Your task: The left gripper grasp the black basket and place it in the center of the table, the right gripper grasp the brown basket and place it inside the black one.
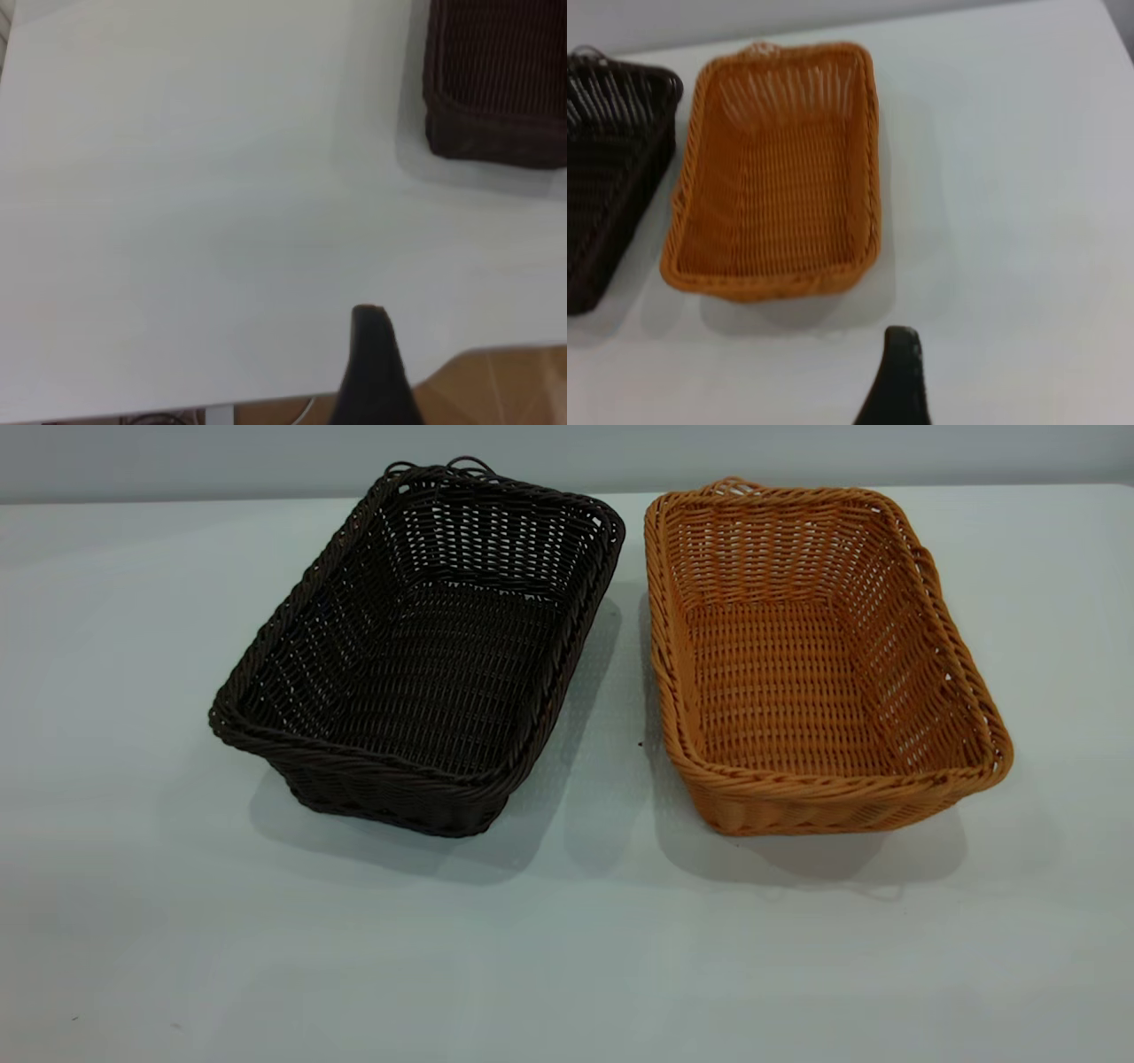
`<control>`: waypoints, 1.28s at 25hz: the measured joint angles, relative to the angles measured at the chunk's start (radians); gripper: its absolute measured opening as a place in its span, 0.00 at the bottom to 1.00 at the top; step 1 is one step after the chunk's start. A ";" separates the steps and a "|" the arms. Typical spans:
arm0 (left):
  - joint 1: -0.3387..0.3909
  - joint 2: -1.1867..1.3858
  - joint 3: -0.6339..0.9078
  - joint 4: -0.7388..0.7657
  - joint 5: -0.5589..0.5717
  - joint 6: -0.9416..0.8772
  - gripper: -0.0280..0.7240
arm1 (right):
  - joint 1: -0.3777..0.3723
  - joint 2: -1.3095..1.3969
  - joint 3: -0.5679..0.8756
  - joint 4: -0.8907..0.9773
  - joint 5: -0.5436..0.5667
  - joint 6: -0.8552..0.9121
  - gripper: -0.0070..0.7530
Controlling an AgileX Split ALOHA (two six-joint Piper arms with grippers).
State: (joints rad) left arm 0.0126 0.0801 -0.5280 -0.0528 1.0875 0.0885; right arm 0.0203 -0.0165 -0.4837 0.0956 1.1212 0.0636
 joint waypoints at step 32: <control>-0.221 1.940 -0.825 0.008 -0.658 0.047 0.68 | 0.000 0.503 -0.083 0.005 -0.229 0.062 0.77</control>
State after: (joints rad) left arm -0.2088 2.0197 -1.3527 -0.0446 0.4300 0.1354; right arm 0.0203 0.4867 -0.5671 0.1009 0.8925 0.1254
